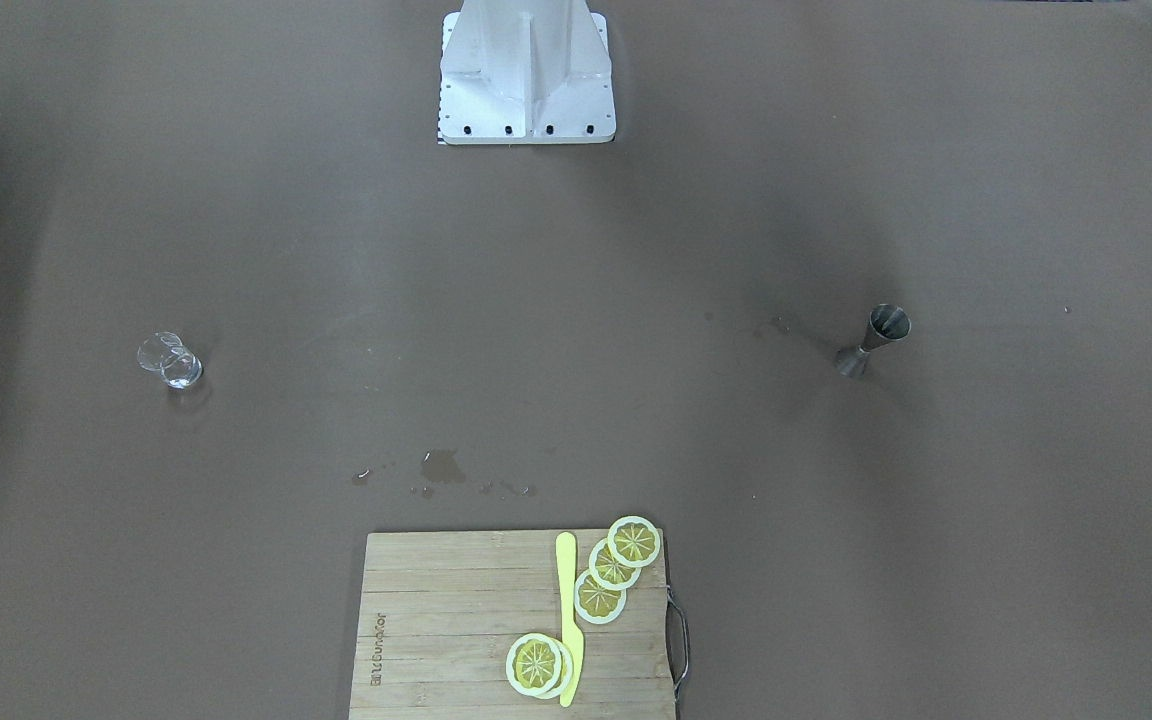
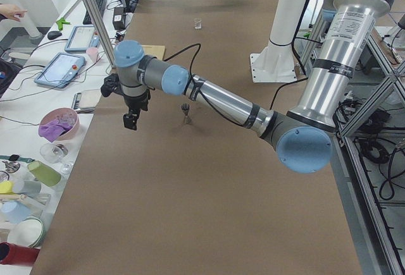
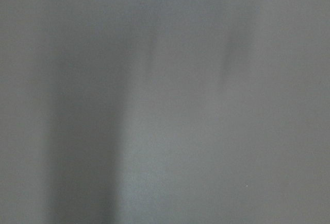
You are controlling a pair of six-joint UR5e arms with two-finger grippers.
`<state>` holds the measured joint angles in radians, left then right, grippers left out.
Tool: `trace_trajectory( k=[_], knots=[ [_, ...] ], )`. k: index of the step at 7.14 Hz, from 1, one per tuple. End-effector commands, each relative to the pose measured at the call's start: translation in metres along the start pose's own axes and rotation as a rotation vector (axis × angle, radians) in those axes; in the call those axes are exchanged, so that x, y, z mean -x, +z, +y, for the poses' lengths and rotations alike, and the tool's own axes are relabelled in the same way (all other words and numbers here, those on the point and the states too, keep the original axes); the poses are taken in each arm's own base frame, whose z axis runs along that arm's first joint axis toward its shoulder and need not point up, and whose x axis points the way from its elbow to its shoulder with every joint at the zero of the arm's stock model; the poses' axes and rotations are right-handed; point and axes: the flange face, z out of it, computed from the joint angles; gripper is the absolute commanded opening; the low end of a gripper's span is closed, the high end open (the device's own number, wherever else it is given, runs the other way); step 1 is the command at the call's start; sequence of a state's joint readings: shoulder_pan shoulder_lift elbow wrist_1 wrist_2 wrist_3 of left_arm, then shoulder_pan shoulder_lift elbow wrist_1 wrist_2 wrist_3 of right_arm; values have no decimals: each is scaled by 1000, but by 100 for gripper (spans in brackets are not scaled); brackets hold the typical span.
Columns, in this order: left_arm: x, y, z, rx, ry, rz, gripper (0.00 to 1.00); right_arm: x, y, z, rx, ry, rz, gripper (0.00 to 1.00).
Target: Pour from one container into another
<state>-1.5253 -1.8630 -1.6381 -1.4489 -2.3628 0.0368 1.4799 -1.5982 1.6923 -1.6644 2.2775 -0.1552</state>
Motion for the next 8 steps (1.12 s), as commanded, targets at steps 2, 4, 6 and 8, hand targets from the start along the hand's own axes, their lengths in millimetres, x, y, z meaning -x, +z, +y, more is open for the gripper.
trace_trajectory(
  k=[2,4,6,8],
  knots=[
    [119,42,119,94,-180,0,98,1,-1,-4,-22,-20,6,100],
    [129,60,169,58,-184,70,98,1,-1,-4,-24,-22,6,100],
    [129,62,173,60,-193,80,98,0,0,-2,-21,-18,4,100],
    [128,62,173,59,-192,82,98,0,1,-2,-19,1,-2,100]
  ],
)
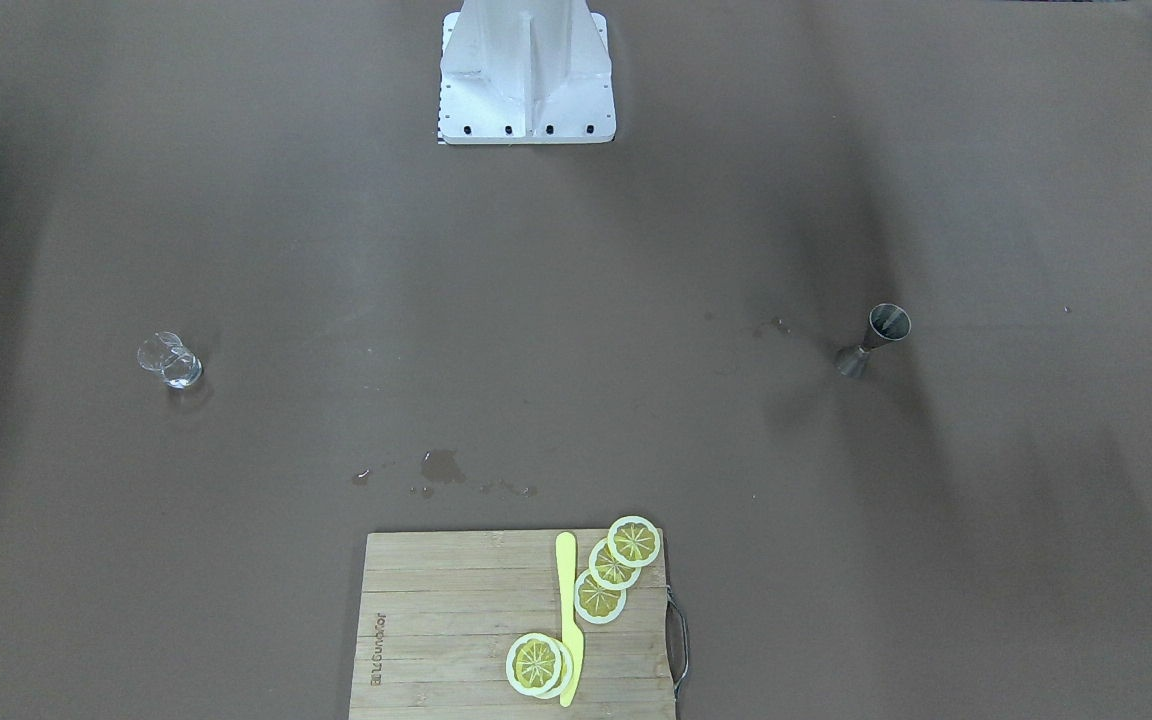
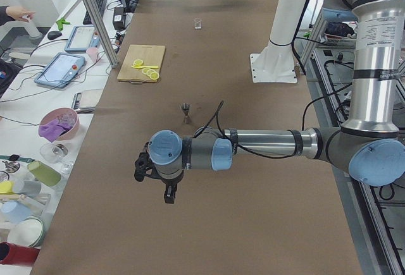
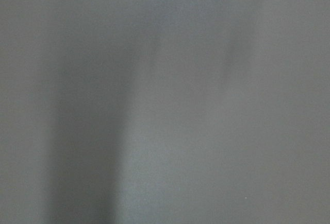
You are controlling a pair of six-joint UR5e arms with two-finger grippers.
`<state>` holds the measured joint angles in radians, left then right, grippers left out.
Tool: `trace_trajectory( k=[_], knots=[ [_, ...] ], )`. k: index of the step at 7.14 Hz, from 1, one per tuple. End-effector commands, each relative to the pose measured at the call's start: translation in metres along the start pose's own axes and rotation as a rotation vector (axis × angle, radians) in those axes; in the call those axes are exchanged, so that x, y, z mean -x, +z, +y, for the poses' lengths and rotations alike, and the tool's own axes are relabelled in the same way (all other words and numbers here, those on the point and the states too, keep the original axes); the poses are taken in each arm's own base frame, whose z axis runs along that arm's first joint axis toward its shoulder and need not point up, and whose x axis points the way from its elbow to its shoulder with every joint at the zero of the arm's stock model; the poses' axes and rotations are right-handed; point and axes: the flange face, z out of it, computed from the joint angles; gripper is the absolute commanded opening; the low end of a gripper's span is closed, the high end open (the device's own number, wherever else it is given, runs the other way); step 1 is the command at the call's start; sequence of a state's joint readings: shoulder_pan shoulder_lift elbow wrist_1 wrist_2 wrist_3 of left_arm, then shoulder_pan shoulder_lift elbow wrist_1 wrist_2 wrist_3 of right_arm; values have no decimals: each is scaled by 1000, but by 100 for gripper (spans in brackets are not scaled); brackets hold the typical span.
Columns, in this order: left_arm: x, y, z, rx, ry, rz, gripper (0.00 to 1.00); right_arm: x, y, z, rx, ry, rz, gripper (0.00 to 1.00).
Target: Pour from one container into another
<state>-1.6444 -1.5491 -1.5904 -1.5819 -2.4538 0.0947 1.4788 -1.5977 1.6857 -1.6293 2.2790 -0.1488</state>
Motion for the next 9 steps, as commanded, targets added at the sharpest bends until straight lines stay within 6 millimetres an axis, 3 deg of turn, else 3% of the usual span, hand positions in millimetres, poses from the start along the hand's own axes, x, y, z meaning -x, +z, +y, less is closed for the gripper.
trace_trajectory(
  k=[1,4,9],
  knots=[
    [0,0,0,0,-4,2,98,2,-1,1,-2,80,-8,100],
    [-22,-16,-23,-34,-108,-4,98,6,-5,-3,-12,180,-11,100],
    [-32,-24,-23,-50,-95,2,98,5,-5,-2,-11,181,-11,100]
  ],
)
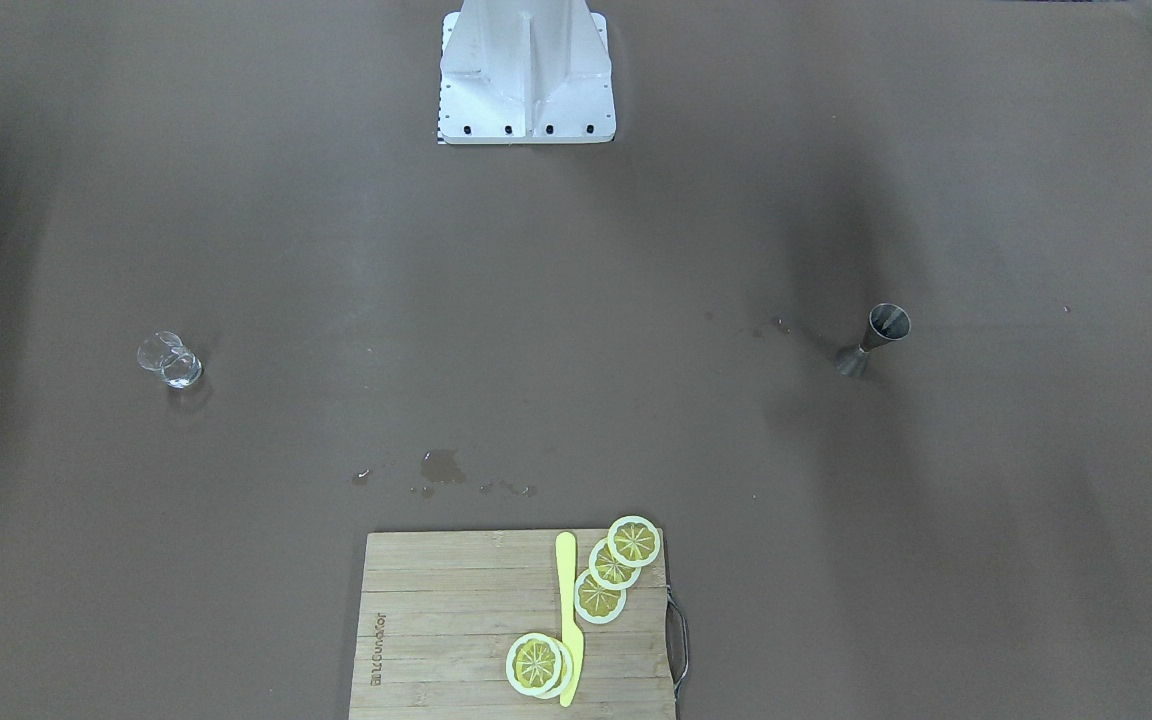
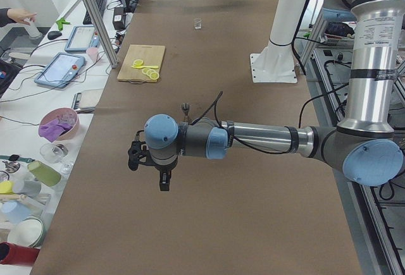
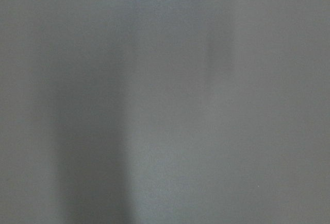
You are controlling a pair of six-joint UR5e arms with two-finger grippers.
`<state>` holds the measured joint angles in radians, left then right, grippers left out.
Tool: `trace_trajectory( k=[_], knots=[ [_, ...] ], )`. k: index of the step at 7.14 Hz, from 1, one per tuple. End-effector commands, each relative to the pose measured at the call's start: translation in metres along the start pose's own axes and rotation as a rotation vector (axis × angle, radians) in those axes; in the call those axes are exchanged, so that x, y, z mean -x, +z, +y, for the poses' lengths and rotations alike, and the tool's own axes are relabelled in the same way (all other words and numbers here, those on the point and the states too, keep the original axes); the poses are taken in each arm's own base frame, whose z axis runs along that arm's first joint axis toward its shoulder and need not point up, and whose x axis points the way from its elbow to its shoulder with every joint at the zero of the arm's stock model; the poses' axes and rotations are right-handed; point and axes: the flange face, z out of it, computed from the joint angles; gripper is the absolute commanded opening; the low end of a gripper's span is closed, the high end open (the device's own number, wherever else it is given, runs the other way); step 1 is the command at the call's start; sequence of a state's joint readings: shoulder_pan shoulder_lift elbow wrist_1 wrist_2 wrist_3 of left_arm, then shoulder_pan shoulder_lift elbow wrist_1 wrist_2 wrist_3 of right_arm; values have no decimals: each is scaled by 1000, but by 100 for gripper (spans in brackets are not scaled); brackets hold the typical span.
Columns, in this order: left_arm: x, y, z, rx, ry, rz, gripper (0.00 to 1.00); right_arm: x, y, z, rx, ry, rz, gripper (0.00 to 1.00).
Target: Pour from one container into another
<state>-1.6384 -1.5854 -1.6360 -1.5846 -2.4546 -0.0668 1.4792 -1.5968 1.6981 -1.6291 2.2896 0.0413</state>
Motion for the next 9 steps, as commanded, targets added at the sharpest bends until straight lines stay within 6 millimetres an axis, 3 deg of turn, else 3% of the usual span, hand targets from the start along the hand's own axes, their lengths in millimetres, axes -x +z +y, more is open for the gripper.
trace_trajectory(
  k=[1,9],
  knots=[
    [0,1,0,1,-6,1,98,0,0,0,0,0,-1,100],
    [6,5,5,9,-13,-10,98,1,0,0,0,-1,-8,100]
  ],
)
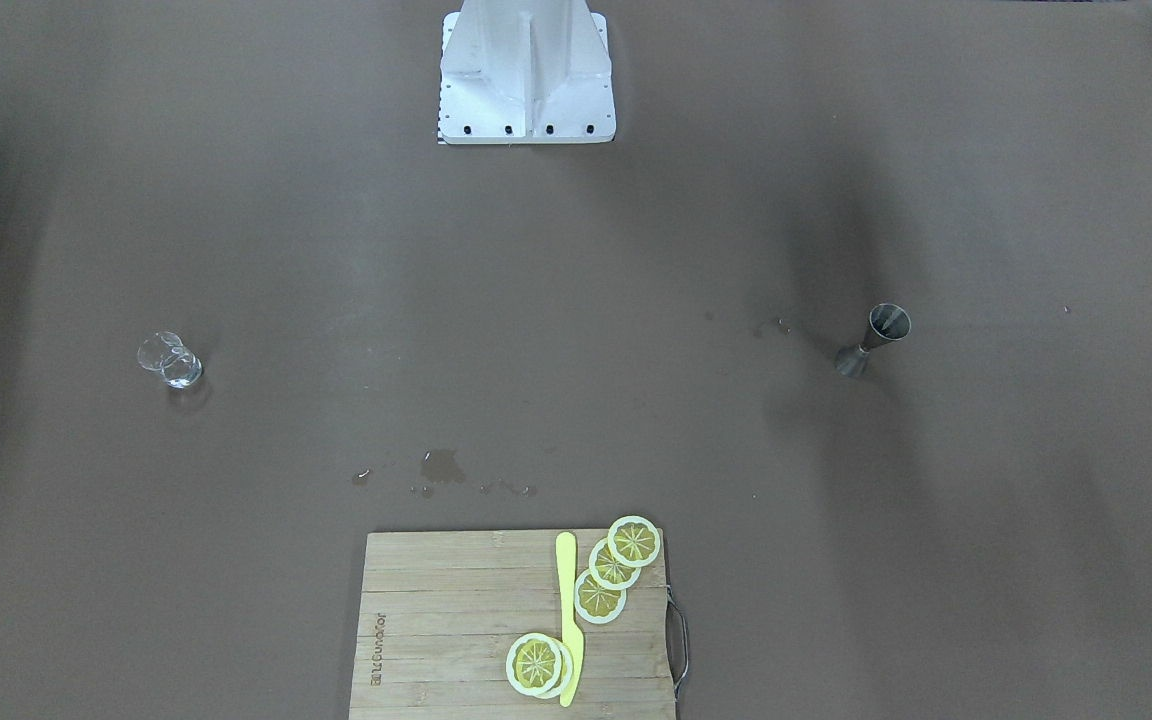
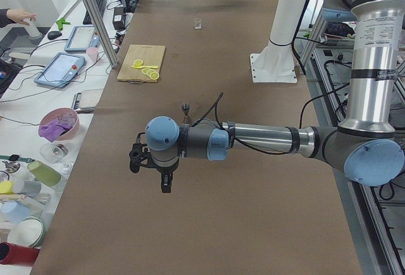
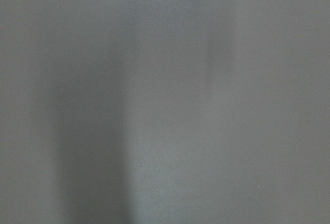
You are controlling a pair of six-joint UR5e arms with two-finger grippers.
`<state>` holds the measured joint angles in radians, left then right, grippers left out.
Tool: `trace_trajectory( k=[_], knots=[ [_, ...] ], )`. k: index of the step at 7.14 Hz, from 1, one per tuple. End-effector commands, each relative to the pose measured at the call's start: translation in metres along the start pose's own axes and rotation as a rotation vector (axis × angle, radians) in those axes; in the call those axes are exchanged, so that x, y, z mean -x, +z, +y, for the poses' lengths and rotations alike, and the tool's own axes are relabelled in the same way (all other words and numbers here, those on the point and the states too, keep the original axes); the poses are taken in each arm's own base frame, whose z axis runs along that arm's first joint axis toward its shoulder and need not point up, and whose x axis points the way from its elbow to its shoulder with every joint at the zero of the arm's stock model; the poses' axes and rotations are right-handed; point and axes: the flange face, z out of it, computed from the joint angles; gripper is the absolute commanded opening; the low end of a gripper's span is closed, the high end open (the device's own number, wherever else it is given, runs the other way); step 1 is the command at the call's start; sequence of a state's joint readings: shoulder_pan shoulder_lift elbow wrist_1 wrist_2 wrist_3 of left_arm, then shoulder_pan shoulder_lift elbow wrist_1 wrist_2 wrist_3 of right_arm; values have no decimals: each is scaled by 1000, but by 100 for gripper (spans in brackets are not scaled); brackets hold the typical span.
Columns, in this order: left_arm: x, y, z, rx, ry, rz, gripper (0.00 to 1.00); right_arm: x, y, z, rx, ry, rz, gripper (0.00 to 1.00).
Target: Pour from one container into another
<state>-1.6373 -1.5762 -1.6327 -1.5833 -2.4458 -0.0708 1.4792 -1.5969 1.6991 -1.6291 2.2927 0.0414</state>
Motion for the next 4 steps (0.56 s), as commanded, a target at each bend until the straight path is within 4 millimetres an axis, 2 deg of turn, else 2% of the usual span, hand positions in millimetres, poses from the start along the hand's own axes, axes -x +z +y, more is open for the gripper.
trace_trajectory(
  k=[1,4],
  knots=[
    [0,-1,0,-3,2,-1,98,-1,1,1,1,1,-5,100],
    [0,-1,0,-2,1,-1,98,4,-3,0,-7,-8,-10,100]
  ],
)
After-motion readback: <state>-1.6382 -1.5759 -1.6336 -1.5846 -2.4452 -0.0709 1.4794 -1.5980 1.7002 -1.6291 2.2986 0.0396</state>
